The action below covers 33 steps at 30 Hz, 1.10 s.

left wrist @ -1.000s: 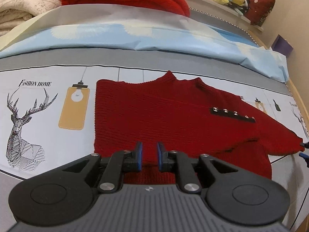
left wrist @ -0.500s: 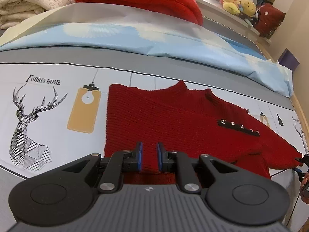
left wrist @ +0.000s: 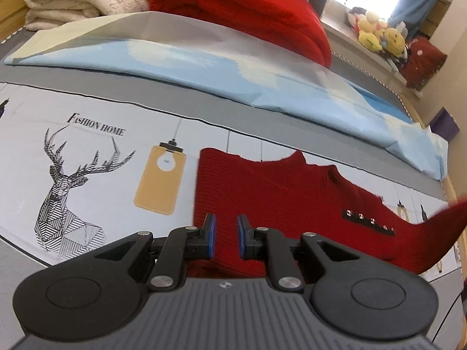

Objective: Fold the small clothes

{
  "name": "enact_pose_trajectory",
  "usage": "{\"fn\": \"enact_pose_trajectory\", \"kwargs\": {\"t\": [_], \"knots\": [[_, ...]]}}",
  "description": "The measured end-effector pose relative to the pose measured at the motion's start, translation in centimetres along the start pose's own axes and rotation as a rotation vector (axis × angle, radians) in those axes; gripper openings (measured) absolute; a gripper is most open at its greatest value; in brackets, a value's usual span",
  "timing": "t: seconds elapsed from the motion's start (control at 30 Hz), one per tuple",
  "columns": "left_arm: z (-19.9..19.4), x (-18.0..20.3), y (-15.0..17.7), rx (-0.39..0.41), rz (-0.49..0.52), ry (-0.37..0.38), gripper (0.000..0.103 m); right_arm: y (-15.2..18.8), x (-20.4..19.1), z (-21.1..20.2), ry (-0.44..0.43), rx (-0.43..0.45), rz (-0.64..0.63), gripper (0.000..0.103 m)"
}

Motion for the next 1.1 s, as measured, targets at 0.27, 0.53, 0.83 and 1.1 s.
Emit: {"fn": "enact_pose_trajectory", "kwargs": {"t": [0.27,0.53,0.83,1.1], "knots": [[-0.7,-1.7,-1.5,0.021,-0.099,0.030,0.016,12.3,-18.6,-6.3,-0.587,-0.573,0.115,0.031],[0.3,-2.9,-0.9,0.002,-0.162,0.036,0.016,14.8,-11.1,-6.3,-0.295,-0.746,0.311,0.037],[5.6,-1.6,1.1,-0.047,-0.306,0.157,0.016,19.3,-1.9,-0.7,0.025,-0.842,0.612,0.039],[10.3,-2.1,3.7,-0.074,-0.475,0.236,0.025,22.7,1.0,0.5,0.147,-0.900,0.796,0.025]]}}
Point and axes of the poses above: each gripper's, at about its wrist camera, not at the fingertips, and z roughly the way its jaws point, x to its right, y to its underside, the point moved 10 cm from there along z, roughly the way its jaws point, and after that the axes turned 7 degrees about z, right-handed, at the moved point
